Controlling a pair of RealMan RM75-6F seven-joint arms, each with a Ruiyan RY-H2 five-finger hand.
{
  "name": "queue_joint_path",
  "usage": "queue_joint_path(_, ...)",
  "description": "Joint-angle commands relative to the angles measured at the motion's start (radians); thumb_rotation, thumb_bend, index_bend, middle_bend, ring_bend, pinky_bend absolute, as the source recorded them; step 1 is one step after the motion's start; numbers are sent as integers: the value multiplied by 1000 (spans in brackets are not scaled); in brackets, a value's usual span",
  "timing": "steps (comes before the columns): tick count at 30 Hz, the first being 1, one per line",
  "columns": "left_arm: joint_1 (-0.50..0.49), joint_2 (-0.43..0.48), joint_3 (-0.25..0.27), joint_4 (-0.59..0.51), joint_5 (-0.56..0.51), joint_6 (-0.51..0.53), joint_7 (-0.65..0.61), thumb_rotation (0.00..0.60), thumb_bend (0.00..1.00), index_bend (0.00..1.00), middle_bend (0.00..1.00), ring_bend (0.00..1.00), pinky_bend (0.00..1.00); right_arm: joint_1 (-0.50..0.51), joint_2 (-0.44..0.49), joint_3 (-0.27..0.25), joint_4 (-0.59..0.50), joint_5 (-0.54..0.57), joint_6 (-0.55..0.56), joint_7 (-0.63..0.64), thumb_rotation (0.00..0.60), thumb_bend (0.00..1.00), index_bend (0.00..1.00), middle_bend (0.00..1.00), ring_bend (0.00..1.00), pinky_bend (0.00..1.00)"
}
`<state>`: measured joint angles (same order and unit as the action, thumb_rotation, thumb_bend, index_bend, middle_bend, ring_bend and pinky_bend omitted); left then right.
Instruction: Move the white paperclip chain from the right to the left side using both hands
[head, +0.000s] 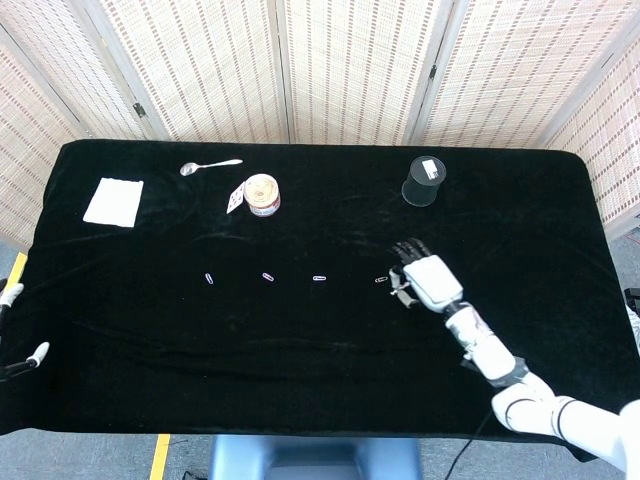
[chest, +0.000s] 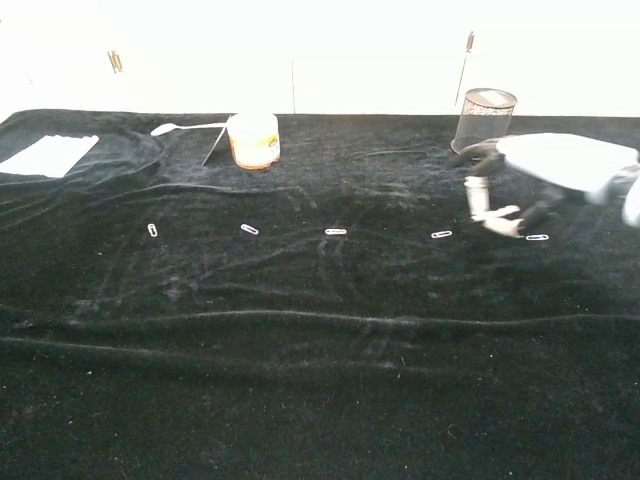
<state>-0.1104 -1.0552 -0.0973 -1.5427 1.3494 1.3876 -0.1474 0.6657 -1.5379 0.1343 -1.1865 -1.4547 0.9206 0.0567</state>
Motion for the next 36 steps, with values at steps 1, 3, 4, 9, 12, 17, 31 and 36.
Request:
queue_joint_path(1,7,6,1,5,5,6,-19,600,322,0,0,66,53,46,-61,18,60,15,-53,13,600,656,902,159,77,0)
queue_joint_path(3,12,8,1,8,7,14,-32,600,322,0,0,66,53,66,-97,22,104,19,-66,19,600,656,902,160,76,0)
queue_joint_path(4,14,9,1,9,7,16,-35,600,323,0,0,66,53,71,-109,23,118,20,-69,24,600,656,902,160,76,0)
queue_joint_path(9,24,12,6,15,9,21,-52,600,323,0,0,66,52,105,-185,24,225,21,-94,78,600,656,902,158,75,0)
queue_joint_path(12,30,12,5,17,7,28,-60,600,323,0,0,66,53,122,-215,17,275,9,-100,113,600,656,902,158,76,0)
queue_joint_path(17,38,12,4,18,4,38,-66,600,324,0,0,66,53,140,-245,8,327,-3,-103,165,600,656,902,158,76,0)
queue_joint_path(31,44,17,-1,20,1,35,-87,600,326,0,0,66,53,154,-185,18,162,-31,-12,132,600,655,902,158,75,0)
queue_joint_path(36,53,22,-2,25,1,43,-111,600,327,0,0,66,53,219,-237,56,166,-6,-59,70,600,655,902,158,76,0)
